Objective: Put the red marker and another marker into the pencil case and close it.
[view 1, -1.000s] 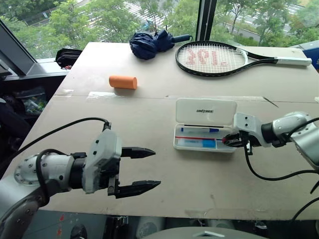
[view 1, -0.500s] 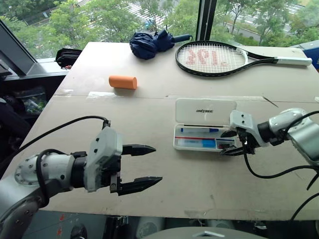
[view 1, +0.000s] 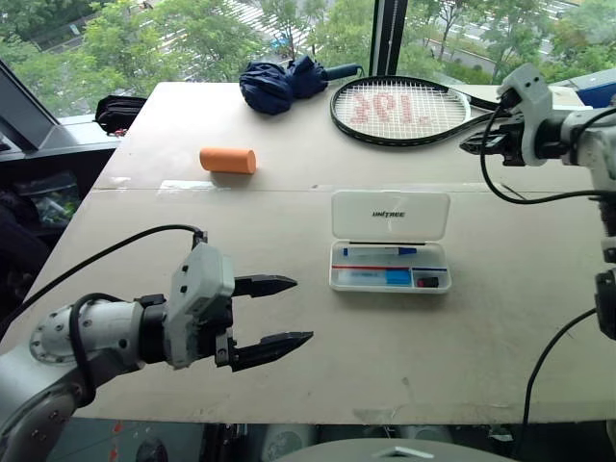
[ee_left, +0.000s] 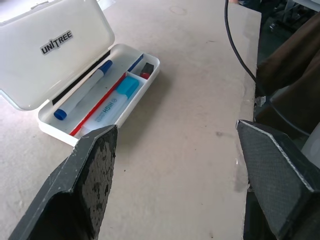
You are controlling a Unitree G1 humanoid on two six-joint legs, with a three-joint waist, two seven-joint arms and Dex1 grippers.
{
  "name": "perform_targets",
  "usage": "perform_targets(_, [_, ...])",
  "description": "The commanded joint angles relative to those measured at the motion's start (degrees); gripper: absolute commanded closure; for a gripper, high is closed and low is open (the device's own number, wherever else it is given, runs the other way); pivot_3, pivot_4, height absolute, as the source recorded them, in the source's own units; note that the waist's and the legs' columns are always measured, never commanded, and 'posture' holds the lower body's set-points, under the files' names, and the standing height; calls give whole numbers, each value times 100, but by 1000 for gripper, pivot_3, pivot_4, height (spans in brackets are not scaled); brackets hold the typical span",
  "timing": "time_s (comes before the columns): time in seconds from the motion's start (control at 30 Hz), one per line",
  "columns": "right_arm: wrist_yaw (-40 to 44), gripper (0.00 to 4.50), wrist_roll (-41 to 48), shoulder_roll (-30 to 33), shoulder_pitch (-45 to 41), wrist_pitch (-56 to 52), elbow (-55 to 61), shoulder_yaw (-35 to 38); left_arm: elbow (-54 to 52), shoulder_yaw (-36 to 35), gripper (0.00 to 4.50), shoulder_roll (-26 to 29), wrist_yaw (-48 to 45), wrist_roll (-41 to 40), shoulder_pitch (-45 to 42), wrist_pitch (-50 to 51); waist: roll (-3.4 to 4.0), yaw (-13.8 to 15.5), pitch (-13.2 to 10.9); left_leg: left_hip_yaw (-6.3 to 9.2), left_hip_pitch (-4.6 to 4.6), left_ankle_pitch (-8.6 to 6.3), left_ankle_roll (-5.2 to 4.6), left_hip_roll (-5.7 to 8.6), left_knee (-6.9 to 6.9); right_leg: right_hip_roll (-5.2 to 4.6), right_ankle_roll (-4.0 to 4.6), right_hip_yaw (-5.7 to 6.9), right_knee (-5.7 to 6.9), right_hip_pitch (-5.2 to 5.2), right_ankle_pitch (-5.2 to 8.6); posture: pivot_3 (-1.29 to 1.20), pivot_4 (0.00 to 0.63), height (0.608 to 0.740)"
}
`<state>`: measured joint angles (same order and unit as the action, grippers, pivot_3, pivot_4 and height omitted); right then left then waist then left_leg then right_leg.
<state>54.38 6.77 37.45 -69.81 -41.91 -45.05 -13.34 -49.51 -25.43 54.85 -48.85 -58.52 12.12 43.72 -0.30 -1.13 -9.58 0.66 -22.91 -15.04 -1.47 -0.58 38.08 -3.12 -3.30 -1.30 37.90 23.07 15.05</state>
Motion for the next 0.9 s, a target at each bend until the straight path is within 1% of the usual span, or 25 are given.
perform_targets(0.03, [620,4417,-338,-310,-299,564,-1058,-259,-122,-201,670,-16,-21,14,121,-156,1,-5,-1,-1,-3,0,0,-2,-2,0,0,0,1,3,0,0,150,730])
perform_targets(0.13, [1826,4417,-388,-449,-405,640,-1306,-468,-185,-266,670,-32,18,8,260,-202,10,3,-10,-3,-17,1,1,-4,-2,-1,-2,-3,1,18,-1,0,150,730])
perform_targets(0.2, [2694,4417,-279,-386,-347,436,-906,-569,-234,-361,670,-51,51,-18,383,-211,12,8,-11,0,-53,1,2,-4,6,-3,-4,-2,8,50,-2,0,150,730])
perform_targets(0.27, [3248,4417,-158,-209,-156,94,-138,-653,-274,-425,670,-72,57,-24,500,-228,23,13,-18,9,-85,14,24,-5,22,-4,-5,5,12,76,-4,0,150,730])
perform_targets(0.4, [3680,4417,325,277,455,-937,1969,-632,-317,-447,670,-95,66,-26,608,-258,23,41,-18,17,-85,9,16,-5,21,-8,-5,14,11,75,-4,0,150,730])
perform_targets(0.47, [3626,4417,560,456,803,-1381,2878,-611,-296,-440,670,-88,59,-28,612,-274,23,48,-17,32,-85,0,1,-4,21,-9,-4,27,10,70,-3,0,150,730])
perform_targets(0.5, [3497,4417,644,535,1109,-1580,3439,-644,-265,-406,670,-78,36,-10,595,-289,23,45,-18,43,-85,0,1,-3,22,-12,-3,34,11,67,-3,0,150,730])
perform_targets(0.57, [2903,4417,629,469,1866,-1827,4324,-753,-200,-298,670,-57,-5,27,526,-317,17,52,-12,44,-86,0,1,-3,21,-12,-2,35,12,66,-4,0,150,730])
perform_targets(0.63, [2248,4417,419,296,2470,-1844,4734,-903,-162,-214,670,-41,-44,58,479,-339,8,49,-6,60,-84,0,1,-3,23,-10,-1,41,10,56,-3,0,150,730])
perform_targets(0.73, [1753,4417,218,344,3177,-1675,5259,-1122,-131,-152,670,-22,-97,77,442,-342,27,24,5,53,-80,1,2,0,23,-10,-1,39,15,56,-3,0,150,730])
perform_targets(0.77, [1625,4417,238,396,3412,-1681,5460,-1089,-111,-137,670,-17,-124,93,440,-349,9,35,23,46,-70,0,1,1,23,-9,-2,32,16,50,-3,0,150,730])
perform_targets(0.83, [1341,4417,225,535,3848,-1350,5844,-866,-92,-109,670,-7,-193,151,469,-376,-18,43,42,59,-54,0,1,0,23,-6,-1,46,10,28,-3,0,150,730])
perform_targets(0.9, [1106,4417,708,311,4253,-1057,6306,78,-116,-68,670,-2,-190,226,541,-357,-40,94,53,64,-26,-1,0,0,19,-6,1,52,-1,-6,-1,0,150,730])
